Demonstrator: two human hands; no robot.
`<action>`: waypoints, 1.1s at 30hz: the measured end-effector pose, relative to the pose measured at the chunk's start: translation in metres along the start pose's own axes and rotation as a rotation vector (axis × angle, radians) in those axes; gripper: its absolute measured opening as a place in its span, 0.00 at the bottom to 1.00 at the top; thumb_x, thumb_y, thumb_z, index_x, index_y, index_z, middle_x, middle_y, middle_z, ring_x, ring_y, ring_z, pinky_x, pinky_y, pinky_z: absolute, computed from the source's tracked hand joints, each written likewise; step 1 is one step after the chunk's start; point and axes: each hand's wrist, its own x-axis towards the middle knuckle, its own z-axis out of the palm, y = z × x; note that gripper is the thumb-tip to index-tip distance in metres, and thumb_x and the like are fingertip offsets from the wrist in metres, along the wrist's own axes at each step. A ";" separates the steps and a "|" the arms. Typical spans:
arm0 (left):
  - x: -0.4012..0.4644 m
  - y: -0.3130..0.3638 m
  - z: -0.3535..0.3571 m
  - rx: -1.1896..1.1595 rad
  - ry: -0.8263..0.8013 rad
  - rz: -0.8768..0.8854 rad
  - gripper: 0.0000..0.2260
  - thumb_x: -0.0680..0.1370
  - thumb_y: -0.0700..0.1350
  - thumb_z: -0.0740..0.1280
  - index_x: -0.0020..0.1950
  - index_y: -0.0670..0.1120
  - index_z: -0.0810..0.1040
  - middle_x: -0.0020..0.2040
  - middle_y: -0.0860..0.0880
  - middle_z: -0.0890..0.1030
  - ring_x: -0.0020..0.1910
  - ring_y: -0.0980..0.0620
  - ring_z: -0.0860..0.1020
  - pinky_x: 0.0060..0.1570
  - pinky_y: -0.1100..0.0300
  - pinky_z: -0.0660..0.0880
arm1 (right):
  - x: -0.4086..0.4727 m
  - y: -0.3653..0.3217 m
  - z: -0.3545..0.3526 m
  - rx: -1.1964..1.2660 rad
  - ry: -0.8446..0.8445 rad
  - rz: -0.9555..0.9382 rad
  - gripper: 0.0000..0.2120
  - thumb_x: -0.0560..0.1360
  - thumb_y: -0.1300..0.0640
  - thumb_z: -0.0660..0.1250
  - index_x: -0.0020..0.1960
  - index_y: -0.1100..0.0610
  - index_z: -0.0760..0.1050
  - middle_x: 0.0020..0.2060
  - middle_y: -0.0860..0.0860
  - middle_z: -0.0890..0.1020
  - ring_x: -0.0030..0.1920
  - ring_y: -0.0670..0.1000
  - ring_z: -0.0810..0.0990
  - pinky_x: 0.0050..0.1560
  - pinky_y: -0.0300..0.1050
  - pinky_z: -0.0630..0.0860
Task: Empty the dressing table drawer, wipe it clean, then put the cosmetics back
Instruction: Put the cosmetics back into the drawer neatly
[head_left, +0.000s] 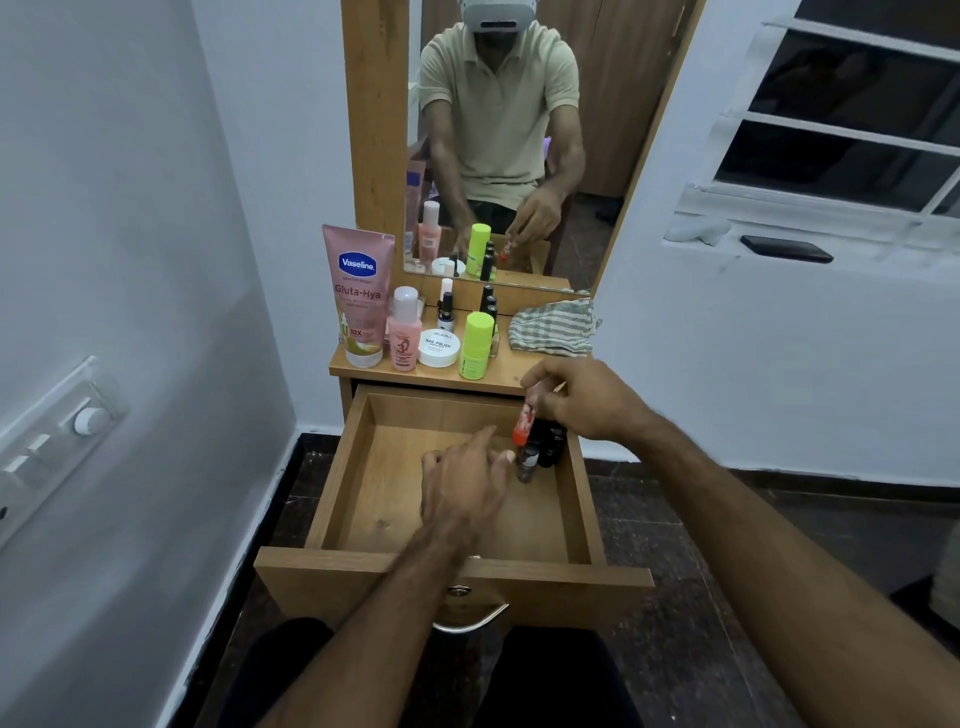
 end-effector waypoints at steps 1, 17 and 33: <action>0.000 0.000 0.001 -0.007 -0.015 0.025 0.21 0.84 0.56 0.60 0.76 0.52 0.68 0.60 0.55 0.83 0.60 0.55 0.77 0.66 0.53 0.63 | -0.003 0.000 0.001 0.014 -0.022 -0.002 0.05 0.79 0.55 0.69 0.53 0.45 0.80 0.44 0.43 0.82 0.46 0.43 0.81 0.41 0.39 0.77; 0.001 -0.006 0.005 0.113 0.020 0.074 0.14 0.81 0.61 0.63 0.63 0.58 0.78 0.50 0.57 0.85 0.50 0.57 0.78 0.60 0.55 0.60 | -0.014 0.001 0.018 0.071 -0.110 -0.010 0.07 0.78 0.53 0.72 0.55 0.46 0.82 0.45 0.43 0.83 0.45 0.42 0.82 0.39 0.31 0.74; 0.001 -0.006 0.005 0.092 -0.015 0.013 0.20 0.79 0.59 0.67 0.70 0.56 0.73 0.55 0.59 0.84 0.59 0.58 0.77 0.66 0.53 0.62 | -0.022 0.041 0.017 -0.195 -0.035 0.141 0.08 0.78 0.54 0.68 0.53 0.42 0.80 0.44 0.38 0.82 0.43 0.40 0.80 0.43 0.42 0.77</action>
